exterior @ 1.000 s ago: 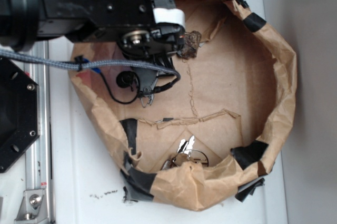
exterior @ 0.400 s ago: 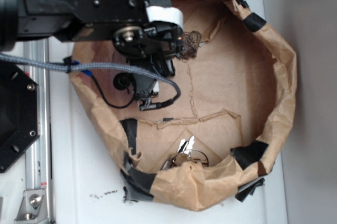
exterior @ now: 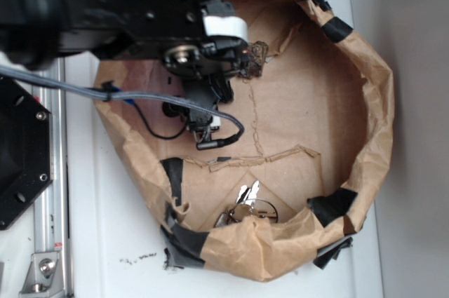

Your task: Grab the black box.

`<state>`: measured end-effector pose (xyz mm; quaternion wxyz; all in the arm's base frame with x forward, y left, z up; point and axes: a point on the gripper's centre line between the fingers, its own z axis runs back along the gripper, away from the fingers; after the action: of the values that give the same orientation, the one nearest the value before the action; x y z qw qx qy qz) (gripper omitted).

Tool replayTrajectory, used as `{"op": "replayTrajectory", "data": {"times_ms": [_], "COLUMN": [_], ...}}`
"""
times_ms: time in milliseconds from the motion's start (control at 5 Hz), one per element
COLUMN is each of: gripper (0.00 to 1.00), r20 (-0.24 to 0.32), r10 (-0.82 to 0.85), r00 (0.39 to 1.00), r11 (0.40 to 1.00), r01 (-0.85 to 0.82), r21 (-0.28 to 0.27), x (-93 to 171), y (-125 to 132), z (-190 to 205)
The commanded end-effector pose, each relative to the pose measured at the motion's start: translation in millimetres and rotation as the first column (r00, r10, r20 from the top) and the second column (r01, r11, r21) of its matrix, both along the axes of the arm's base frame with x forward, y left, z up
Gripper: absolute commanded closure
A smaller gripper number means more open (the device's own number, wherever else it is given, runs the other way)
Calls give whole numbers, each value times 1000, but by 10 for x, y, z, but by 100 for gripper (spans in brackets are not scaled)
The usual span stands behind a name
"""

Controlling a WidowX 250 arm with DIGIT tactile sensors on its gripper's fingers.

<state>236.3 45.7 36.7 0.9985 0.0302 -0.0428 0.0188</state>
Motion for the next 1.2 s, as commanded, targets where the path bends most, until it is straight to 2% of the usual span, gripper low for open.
{"op": "replayTrajectory", "data": {"times_ms": [0, 400, 600, 800, 1000], "gripper": [0, 0, 100, 100, 100], "r20": [-30, -37, -31, 47, 160], "r10": [-35, -34, -15, -69, -116], "r00": [999, 999, 999, 996, 980], "r11": [999, 999, 1000, 997, 993], "r01": [34, 34, 15, 68, 110], "r21": [-6, -1, -10, 19, 40], "x": [103, 58, 41, 21, 124], "y": [-104, -142, -107, -158, -383], "z": [-373, -401, -324, 127, 621]}}
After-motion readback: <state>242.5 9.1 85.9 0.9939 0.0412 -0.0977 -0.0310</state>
